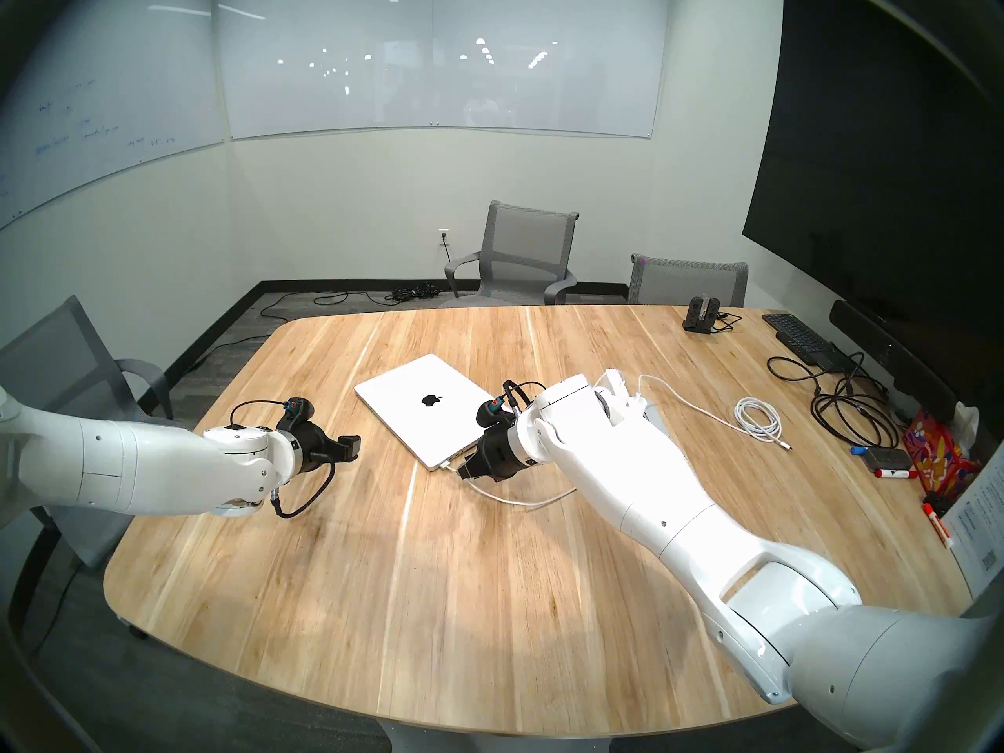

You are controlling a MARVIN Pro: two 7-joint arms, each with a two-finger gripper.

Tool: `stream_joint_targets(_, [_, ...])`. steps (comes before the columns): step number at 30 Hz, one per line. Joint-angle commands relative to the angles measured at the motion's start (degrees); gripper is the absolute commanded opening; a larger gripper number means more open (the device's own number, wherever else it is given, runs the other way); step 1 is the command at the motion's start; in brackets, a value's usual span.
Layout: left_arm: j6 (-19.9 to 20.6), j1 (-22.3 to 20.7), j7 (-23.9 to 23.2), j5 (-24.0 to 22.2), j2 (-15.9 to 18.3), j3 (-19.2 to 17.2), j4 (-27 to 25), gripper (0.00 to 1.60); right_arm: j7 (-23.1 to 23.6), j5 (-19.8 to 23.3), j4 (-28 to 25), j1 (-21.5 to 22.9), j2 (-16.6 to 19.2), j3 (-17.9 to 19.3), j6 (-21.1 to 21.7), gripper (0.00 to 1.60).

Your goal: Plug the charging cable into the port of a MacBook

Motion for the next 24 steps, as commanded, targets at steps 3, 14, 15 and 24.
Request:
stream_joint_targets(3, [-0.2,-0.8,0.0,0.0,-0.1,-0.7,0.0,1.6,0.6,0.1,0.5,1.0,-0.5,0.0,-0.5,0.0])
stream_joint_targets(14, [-0.2,-0.8,0.0,0.0,-0.1,-0.7,0.0,1.6,1.4,-0.1,2.8,2.0,-0.9,0.0,-1.8,0.0])
stream_joint_targets(15, [-0.2,-0.8,0.0,0.0,-0.1,-0.7,0.0,1.6,1.4,-0.1,2.9,2.1,-1.0,0.0,-1.9,0.0])
stream_joint_targets(24, [-0.2,-0.8,0.0,0.0,-0.1,-0.7,0.0,1.6,1.7,-0.1,3.1,2.2,-0.8,0.2,-2.4,0.0])
